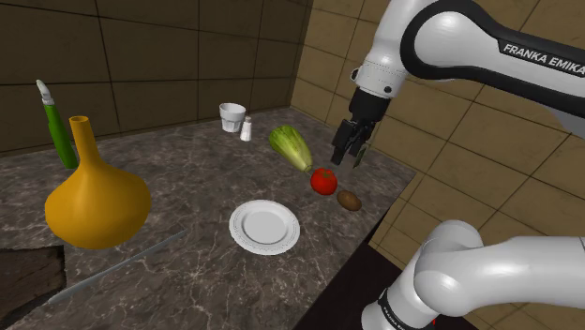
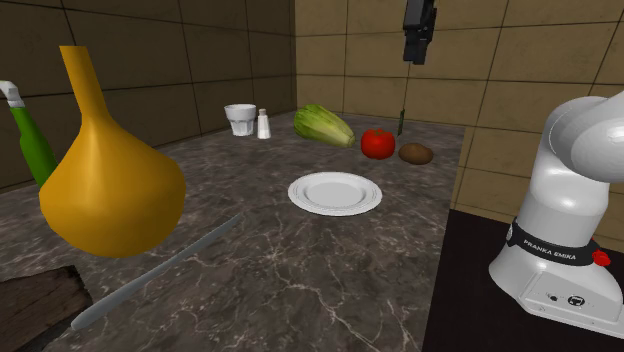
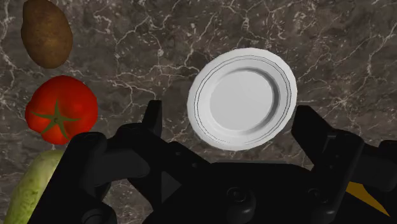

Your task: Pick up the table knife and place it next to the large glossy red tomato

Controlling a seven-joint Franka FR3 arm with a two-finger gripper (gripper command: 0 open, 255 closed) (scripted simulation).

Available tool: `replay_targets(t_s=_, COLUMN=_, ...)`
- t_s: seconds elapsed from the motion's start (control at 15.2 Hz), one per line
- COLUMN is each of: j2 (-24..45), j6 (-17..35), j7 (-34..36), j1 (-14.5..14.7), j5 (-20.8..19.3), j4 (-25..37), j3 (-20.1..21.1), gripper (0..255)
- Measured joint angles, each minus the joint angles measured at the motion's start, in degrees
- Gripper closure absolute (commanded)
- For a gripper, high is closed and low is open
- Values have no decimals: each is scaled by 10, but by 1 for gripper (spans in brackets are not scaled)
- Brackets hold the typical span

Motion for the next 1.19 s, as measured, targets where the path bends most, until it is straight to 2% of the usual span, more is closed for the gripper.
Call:
replay_targets(t_s=0.13, j2=1, j6=4, j7=12, j1=-1, j5=7, j4=-4, j3=6, gripper=0)
replay_targets(t_s=0.33, j2=-7, j6=24, j7=83, j1=-8, j5=43, j4=-31, j3=37, gripper=0)
replay_targets(t_s=0.59, j2=-2, j6=67, j7=196, j1=-14, j5=106, j4=-64, j3=95, gripper=0)
replay_targets(t_s=1.19, j2=80, j6=201, j7=440, j1=-38, j5=233, j4=-78, j3=232, gripper=0)
